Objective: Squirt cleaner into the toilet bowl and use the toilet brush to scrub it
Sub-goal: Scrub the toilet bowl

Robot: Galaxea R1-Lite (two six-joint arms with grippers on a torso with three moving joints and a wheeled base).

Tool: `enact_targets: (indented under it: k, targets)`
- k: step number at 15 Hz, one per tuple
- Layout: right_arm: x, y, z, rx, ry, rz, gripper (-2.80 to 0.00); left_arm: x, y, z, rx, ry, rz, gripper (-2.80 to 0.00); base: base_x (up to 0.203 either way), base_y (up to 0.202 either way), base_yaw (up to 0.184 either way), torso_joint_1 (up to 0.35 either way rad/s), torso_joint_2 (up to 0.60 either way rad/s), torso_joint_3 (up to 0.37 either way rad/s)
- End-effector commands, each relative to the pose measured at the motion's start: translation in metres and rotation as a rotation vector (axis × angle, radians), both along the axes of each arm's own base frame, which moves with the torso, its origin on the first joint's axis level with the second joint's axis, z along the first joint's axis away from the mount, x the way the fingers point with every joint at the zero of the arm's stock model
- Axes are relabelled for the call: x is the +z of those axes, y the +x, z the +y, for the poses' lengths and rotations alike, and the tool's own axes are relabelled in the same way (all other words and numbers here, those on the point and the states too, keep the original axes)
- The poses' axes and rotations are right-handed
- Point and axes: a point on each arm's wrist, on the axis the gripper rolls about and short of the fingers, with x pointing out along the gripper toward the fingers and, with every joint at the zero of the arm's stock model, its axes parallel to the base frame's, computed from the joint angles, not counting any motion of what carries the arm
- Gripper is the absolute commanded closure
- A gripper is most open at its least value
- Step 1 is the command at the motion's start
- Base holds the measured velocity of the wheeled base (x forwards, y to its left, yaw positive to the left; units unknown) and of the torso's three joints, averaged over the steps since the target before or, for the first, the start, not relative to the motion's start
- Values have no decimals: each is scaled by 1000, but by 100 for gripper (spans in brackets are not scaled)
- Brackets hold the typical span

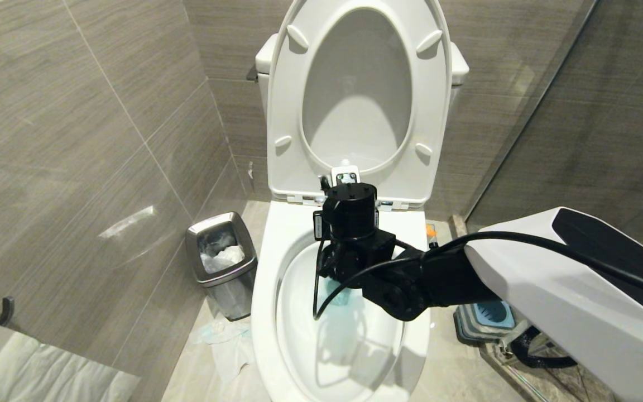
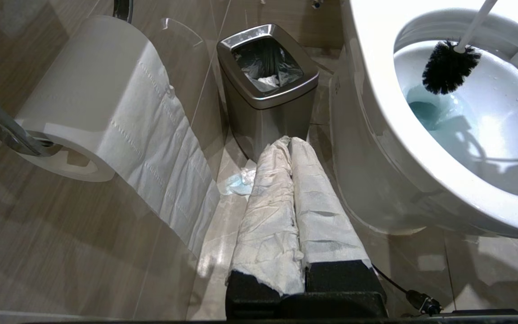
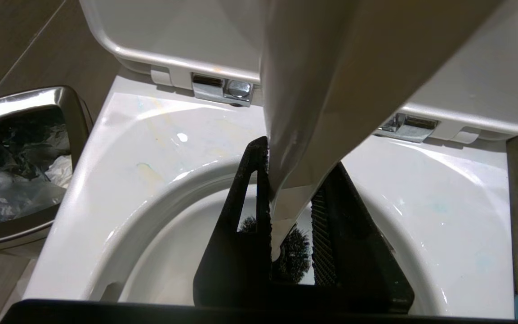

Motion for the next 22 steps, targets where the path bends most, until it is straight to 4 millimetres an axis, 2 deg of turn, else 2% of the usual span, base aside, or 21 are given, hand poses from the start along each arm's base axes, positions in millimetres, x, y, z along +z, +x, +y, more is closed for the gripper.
enact_targets:
  k: [1,3,5,16,19,22]
  targets:
    - [9,-4,4,3,3,-3,0,0,0,0,1,0,0,0,0,0,0,0,0,0]
    - [12,-4,2,2,1,-1,0,0,0,0,1,0,1,0,0,0,0,0,0,0]
    - [6,-3,3,2,-9,8,0,0,0,0,1,0,0,0,0,0,0,0,0,0]
    - [-67,16,21,-6,-50,89,0,0,0,0,1,0,0,0,0,0,0,0,0,0]
    - [-61,15,21,-7,-17,86,0,0,0,0,1,1,1,0,0,0,0,0,0,0]
    - [-42,10,16,-7,3,68,0,0,0,0,1,0,2,0,0,0,0,0,0,0]
